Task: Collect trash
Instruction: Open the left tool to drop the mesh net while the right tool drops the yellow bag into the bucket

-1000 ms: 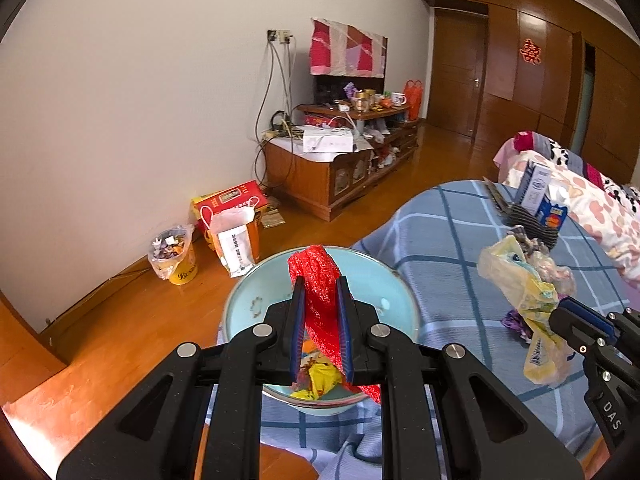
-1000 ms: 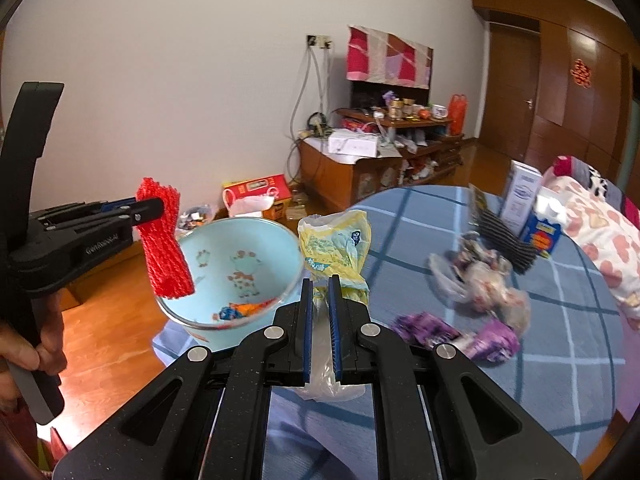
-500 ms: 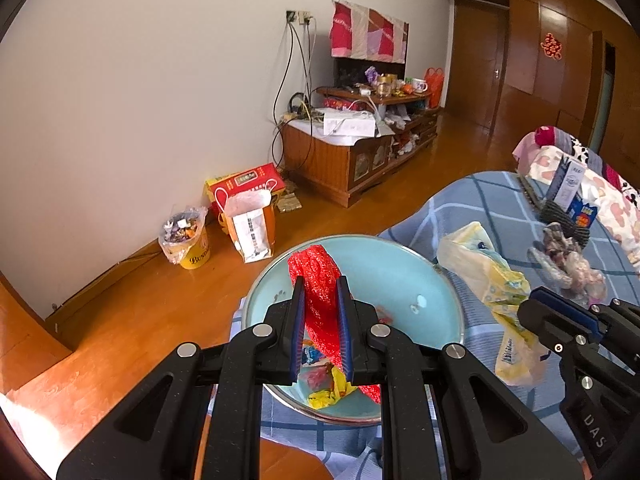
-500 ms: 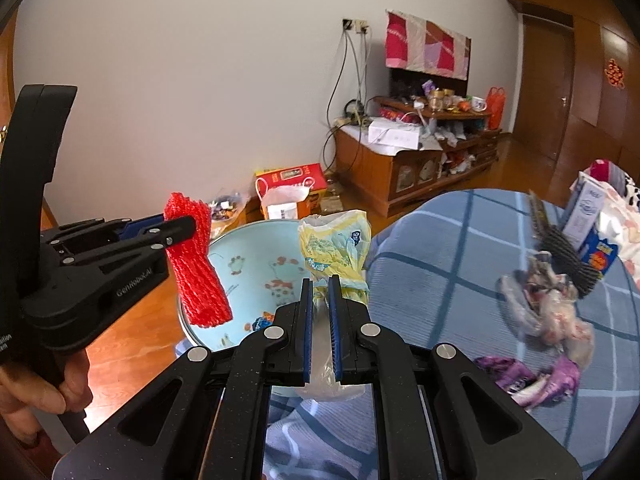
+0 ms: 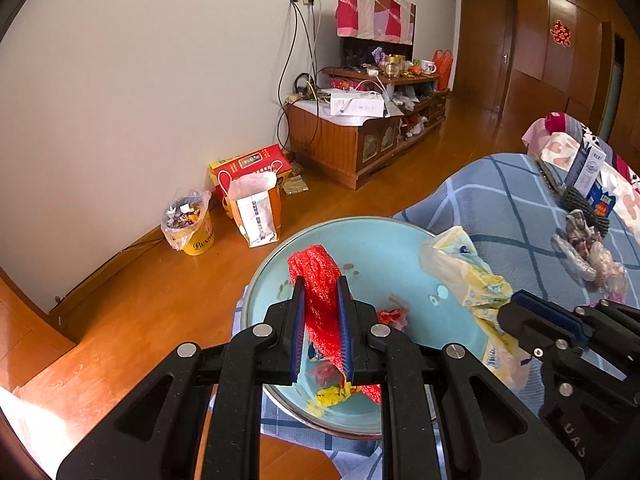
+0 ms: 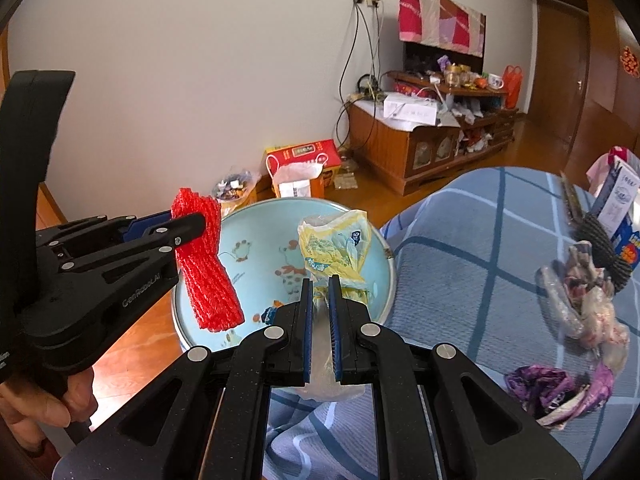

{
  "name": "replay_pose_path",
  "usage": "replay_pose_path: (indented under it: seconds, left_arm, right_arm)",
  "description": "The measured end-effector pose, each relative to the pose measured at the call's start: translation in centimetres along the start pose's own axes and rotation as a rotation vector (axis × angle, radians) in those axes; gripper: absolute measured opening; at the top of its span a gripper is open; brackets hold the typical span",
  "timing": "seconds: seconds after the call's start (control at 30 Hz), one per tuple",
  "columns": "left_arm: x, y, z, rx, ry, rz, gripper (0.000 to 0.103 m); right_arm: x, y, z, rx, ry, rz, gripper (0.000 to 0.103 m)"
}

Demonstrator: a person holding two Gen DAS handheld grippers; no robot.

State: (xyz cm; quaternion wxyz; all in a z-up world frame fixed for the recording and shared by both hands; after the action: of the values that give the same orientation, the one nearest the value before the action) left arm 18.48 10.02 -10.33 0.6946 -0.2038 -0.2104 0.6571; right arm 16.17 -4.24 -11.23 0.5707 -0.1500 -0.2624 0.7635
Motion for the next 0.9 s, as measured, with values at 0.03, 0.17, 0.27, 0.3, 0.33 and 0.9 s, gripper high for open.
replay_pose_path:
  seconds: [0.03, 0.17, 0.27, 0.3, 0.33, 0.9]
  left_arm:
    - [0.0, 0.0, -0.1, 0.003, 0.000, 0.000, 0.015]
    - [0.0, 0.0, -0.4, 0.009, -0.010, -0.001, 0.015]
    - [0.0, 0.0, -0.5, 0.014, -0.014, -0.001, 0.015]
    - [-0.1, 0.0, -0.6, 0.016, -0.015, -0.002, 0.015]
    - [-0.1, 0.1, -0.6, 0.018, -0.017, -0.004, 0.015]
    - [-1.9, 0.0, -1.1, 0.030, -0.044, -0.037, 0.059]
  right_arm:
    - [0.0, -0.1, -0.3, 0.006, -0.004, 0.001, 0.009]
    - [0.3, -0.5, -1.0, 0.012, -0.011, 0.009, 0.009]
    - [0.1, -0.8, -1.9, 0.016, -0.035, 0.006, 0.009]
    - [0.0, -0.9, -2.1, 0.020, -0.047, 0.003, 0.011]
    - [-0.1, -1.0, -2.2, 0.022, -0.059, -0.001, 0.021]
    - [-4.2, 2.7, 3.2, -0.077, 0.079, -0.133, 0.053]
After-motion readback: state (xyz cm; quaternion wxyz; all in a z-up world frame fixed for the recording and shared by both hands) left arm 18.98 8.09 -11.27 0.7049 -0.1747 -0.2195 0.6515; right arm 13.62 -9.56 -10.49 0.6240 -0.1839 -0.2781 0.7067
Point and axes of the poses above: each gripper's, at about its wrist camera, not at the fingertips, and z roughly against the way its jaws point, x to its left, y to its underside, the point moved 3 cm from there along -z, roughly the way its jaws point, and after that the axes turned 12 degrees about x, right-handed, at the moved point
